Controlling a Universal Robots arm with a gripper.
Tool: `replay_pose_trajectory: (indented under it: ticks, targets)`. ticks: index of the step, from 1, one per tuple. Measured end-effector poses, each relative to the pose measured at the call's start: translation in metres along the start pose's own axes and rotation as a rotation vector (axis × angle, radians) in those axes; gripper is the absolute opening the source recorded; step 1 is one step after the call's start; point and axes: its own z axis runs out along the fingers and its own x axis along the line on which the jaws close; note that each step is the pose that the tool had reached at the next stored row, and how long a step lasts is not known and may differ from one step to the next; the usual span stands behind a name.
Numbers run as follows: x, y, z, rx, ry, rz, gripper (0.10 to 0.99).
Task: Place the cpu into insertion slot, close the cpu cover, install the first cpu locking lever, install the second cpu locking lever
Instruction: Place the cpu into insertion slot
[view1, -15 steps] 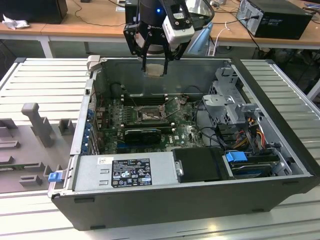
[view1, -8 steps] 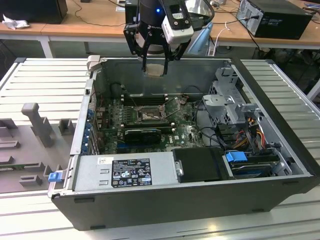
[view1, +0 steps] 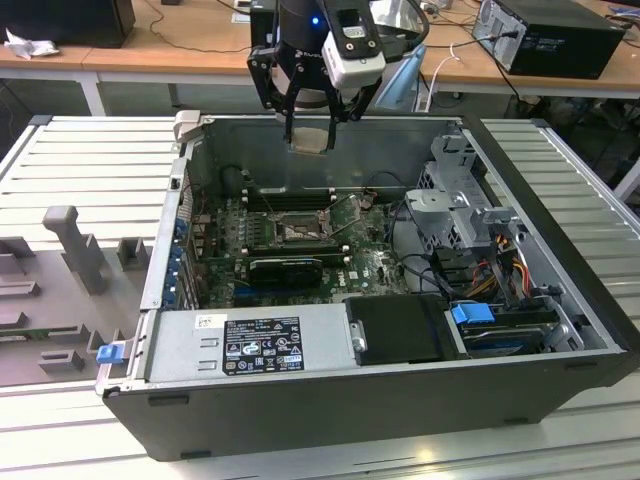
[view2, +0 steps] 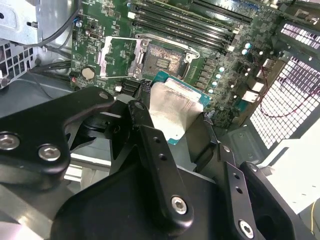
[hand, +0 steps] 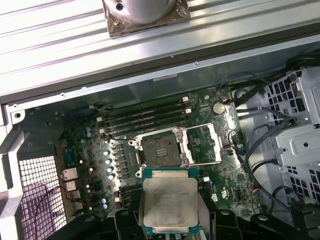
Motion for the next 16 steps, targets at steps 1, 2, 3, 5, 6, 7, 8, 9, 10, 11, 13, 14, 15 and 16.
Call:
replay_pose_trajectory:
  ticks: [1, 2, 3, 5, 6, 7, 8, 9, 10, 11, 13, 14, 15, 16]
  targets:
    - [0.0, 0.0, 0.0, 0.0, -0.0004, 0.004, 0.529]
    - [0.0, 0.0, 0.0001, 0.0, -0.0007, 0.007, 0.529]
    - [0.0, 0.0, 0.0, 0.0, -0.0012, 0.013, 0.529]
    - [0.0, 0.0, 0.0, 0.0, -0.0019, 0.02, 0.529]
    - [0.0, 0.0, 0.0, -0.001, -0.0024, 0.027, 0.529]
    - [0.0, 0.0, 0.0, -0.001, -0.003, 0.033, 0.529]
    - [0.0, 0.0, 0.0, -0.001, -0.0036, 0.039, 0.529]
    - [0.0, 0.0, 0.0, -0.001, -0.0041, 0.045, 0.529]
    - [0.0, 0.0, 0.0, -0.001, -0.0043, 0.048, 0.529]
    - [0.0, 0.0, 0.0, -0.001, -0.0047, 0.052, 0.529]
    - [0.0, 0.0, 0.0, -0.001, -0.0056, 0.062, 0.529]
    - [0.0, 0.0, 0.0, -0.001, -0.0059, 0.065, 0.529]
    - [0.0, 0.0, 0.0, -0.002, -0.0065, 0.072, 0.529]
    - [0.0, 0.0, 0.0, -0.002, -0.0069, 0.076, 0.529]
